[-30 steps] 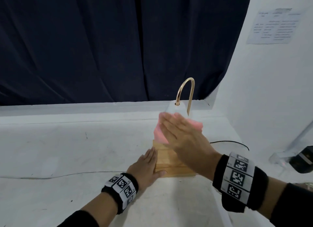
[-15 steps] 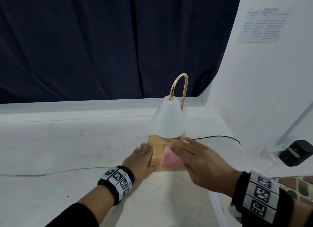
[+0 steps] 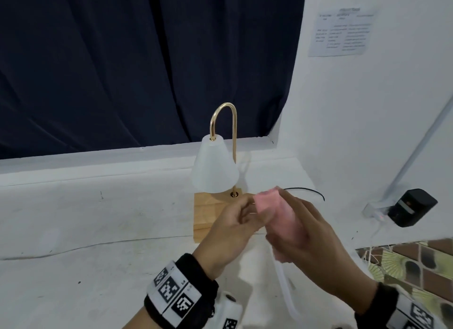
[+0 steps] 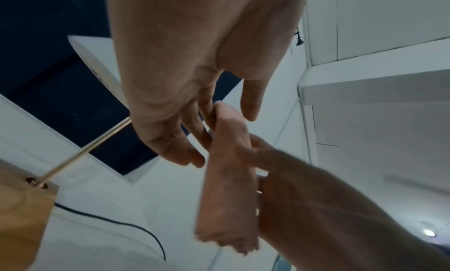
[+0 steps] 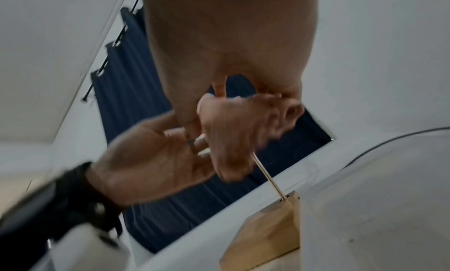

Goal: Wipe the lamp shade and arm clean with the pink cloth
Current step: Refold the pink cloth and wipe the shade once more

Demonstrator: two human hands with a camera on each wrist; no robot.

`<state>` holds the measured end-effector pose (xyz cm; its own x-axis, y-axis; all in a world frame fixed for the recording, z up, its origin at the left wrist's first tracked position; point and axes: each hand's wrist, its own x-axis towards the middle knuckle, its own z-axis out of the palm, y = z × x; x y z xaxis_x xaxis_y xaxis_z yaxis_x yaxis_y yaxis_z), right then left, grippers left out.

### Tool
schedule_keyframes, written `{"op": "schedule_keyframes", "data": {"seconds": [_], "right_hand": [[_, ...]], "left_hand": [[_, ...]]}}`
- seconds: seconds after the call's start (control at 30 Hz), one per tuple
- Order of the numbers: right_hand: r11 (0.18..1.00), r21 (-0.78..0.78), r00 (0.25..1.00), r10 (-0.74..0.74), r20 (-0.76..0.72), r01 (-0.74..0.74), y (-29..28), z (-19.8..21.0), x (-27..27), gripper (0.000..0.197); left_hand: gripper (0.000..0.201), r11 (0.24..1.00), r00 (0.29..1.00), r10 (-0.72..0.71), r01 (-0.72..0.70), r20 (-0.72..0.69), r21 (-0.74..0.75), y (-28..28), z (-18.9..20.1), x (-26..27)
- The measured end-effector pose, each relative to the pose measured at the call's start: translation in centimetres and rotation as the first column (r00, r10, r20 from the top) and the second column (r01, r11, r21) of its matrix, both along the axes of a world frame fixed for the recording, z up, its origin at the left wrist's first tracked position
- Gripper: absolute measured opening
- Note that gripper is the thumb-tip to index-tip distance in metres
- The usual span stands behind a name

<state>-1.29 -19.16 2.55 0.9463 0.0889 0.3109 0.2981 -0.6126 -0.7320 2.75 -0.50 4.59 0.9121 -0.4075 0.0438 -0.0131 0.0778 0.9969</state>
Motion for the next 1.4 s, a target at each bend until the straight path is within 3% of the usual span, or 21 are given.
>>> {"op": "schedule_keyframes", "data": {"seconds": [0.07, 0.13, 0.23, 0.33, 0.4, 0.57, 0.7, 0.8, 0.97, 1.07, 1.13, 1.2, 1.3, 1.4], "right_hand": [[0.981, 0.194, 0.992, 0.037, -0.118, -0.013, -1.1, 0.5, -1.1, 0.078], [0.889, 0.456, 0.970, 0.068, -0.232, 0.047, -2.4, 0.5, -1.7, 0.078], [0.824, 0.531, 0.934, 0.007, -0.358, 0.198, -4.7, -0.3, -2.3, 0.068], [0.864, 0.453, 0.917, -0.023, -0.399, 0.219, -6.5, -1.5, -2.9, 0.040], [0.883, 0.413, 0.913, -0.043, -0.406, 0.225, -7.3, -2.2, -3.4, 0.034], [0.962, 0.177, 0.922, -0.130, -0.365, 0.206, -8.2, -3.4, -3.6, 0.037], [0.987, -0.029, 0.930, -0.157, -0.331, 0.156, -8.0, -4.4, -2.2, 0.043], [0.986, -0.163, 0.942, -0.073, -0.327, 0.020, -7.2, -4.4, -1.5, 0.057], [0.922, -0.374, 0.940, -0.038, -0.340, -0.098, -6.0, -5.0, -1.2, 0.064], [0.852, -0.519, 0.975, -0.058, -0.215, -0.063, -5.5, -5.2, -1.6, 0.056], [0.807, -0.590, 0.997, -0.045, -0.068, -0.004, -5.8, -5.2, -2.0, 0.053], [0.762, -0.647, 1.000, -0.022, 0.006, 0.021, -6.4, -5.5, -2.4, 0.048], [0.702, -0.712, 0.999, -0.002, -0.054, -0.037, -6.9, -6.0, -3.0, 0.016], [0.657, -0.746, 0.989, -0.010, -0.147, -0.104, -7.2, -6.6, -3.2, 0.033]], "left_hand": [[0.033, 0.998, 0.999, -0.031, 0.031, -0.005, -0.055, -1.4, -0.6, -0.1], [0.029, 0.997, 0.998, -0.056, 0.056, 0.008, -0.048, -2.5, -1.3, -0.3], [0.023, 0.997, 0.998, -0.055, 0.052, 0.042, 0.060, -3.9, -2.4, -0.6], [0.016, 0.979, 0.995, -0.072, 0.059, 0.064, 0.196, -5.2, -3.4, -1.2], [0.013, 0.959, 0.994, -0.091, 0.070, 0.064, 0.275, -5.9, -3.9, -1.7], [0.013, 0.888, 0.981, -0.076, -0.016, 0.181, 0.459, -7.3, -5.6, -2.1], [0.030, 0.757, 0.936, -0.151, -0.098, 0.319, 0.646, -7.6, -7.3, -1.2], [0.031, 0.650, 0.896, -0.228, -0.152, 0.382, 0.744, -7.4, -7.7, -0.8], [0.031, 0.590, 0.920, -0.239, -0.118, 0.312, 0.799, -6.7, -8.6, -0.9], [0.027, 0.563, 0.908, -0.228, -0.171, 0.351, 0.808, -6.4, -8.8, -1.3], [0.031, 0.485, 0.859, -0.256, -0.282, 0.443, 0.827, -6.0, -8.1, -1.9], [0.036, 0.374, 0.842, -0.322, -0.307, 0.433, 0.875, -5.2, -7.4, -2.7], [0.051, 0.229, 0.862, -0.429, -0.184, 0.269, 0.956, -4.2, -7.6, -3.5], [0.054, 0.239, 0.866, -0.450, -0.119, 0.218, 0.964, -3.7, -7.9, -3.1]]}}
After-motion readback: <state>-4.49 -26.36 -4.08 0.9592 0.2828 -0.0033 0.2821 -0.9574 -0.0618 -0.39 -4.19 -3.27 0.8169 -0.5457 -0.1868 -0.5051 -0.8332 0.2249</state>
